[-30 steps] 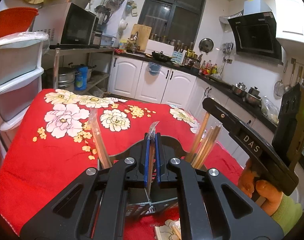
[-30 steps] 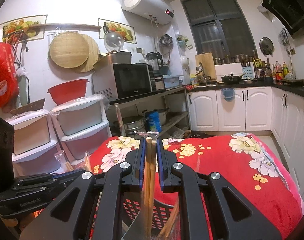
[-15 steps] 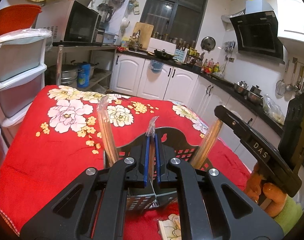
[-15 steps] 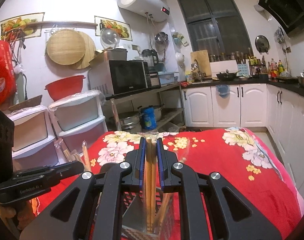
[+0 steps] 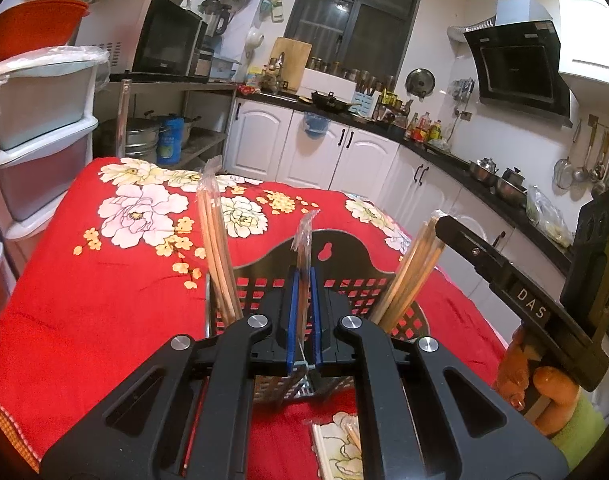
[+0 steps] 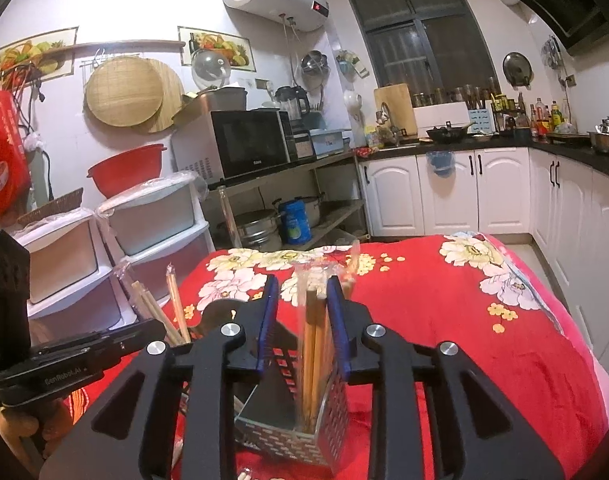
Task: Organize utensils
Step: 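Lower the chopsticks into the caddy compartments and open both grippers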
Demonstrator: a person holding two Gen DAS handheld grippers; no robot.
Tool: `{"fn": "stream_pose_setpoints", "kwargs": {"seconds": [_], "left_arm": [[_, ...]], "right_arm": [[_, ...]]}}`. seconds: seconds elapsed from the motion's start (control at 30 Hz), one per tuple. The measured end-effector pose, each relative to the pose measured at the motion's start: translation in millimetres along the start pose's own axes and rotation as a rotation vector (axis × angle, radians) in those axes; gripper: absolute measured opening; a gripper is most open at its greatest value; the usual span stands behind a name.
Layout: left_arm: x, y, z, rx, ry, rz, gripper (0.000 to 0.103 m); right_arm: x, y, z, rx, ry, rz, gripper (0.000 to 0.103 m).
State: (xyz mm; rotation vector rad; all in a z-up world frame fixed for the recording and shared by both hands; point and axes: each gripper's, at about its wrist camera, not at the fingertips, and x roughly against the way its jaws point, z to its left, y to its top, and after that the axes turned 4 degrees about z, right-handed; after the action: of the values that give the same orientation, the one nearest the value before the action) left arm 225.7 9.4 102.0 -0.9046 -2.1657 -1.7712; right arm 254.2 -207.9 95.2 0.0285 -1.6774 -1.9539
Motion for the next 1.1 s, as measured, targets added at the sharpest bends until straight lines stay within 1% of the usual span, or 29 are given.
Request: {"fn": "stream_pose_setpoints", "kwargs": {"seconds": [0.07,0.3,0.43,0.5,0.63,0.7,0.8,0.83,0.97,1.03,1.1], "left_arm": [[1,-1,0,0.003,0.001,0.007,0.001],[4,-5,1,0.010,0.011,0.014,0.003],[10,-9,1,0.003,0.020,0.016,0.018],[13,-11,1,-0.001,0.025,0.016,0.028],[20,-17,0,-0.011,0.029,0.018,0.033],[23,-20,-1,-0.022,0.035,0.017,0.037],[28,-25,-2,-0.029,0.042,0.014,0.048],[30,-26,-1,-0.030,0.043,0.015,0.050],[36,-33,-1,-0.033,0.049,0.016,0.064],[39,-36,-1,-0.034,0.052,0.015,0.069],[41,-40,-2,-0.034,0.054,0.015,0.076]], "right_arm": [[1,-1,-1,-0.004,0.002,0.006,0.032],[7,-5,-1,-0.002,0.001,0.024,0.037],[10,-8,-2,-0.006,0.000,0.034,0.040],[12,-10,-2,-0.008,-0.001,0.042,0.043],[18,-15,-2,-0.006,-0.006,0.053,0.045],[20,-17,-3,-0.010,-0.009,0.063,0.050],[24,-21,-3,-0.007,-0.011,0.071,0.052],[26,-22,-2,-0.005,-0.014,0.073,0.052],[33,-27,-2,-0.003,-0.011,0.082,0.057],[38,-30,-1,-0.001,-0.007,0.086,0.058],[42,-32,0,0.002,-0.004,0.091,0.060]]}}
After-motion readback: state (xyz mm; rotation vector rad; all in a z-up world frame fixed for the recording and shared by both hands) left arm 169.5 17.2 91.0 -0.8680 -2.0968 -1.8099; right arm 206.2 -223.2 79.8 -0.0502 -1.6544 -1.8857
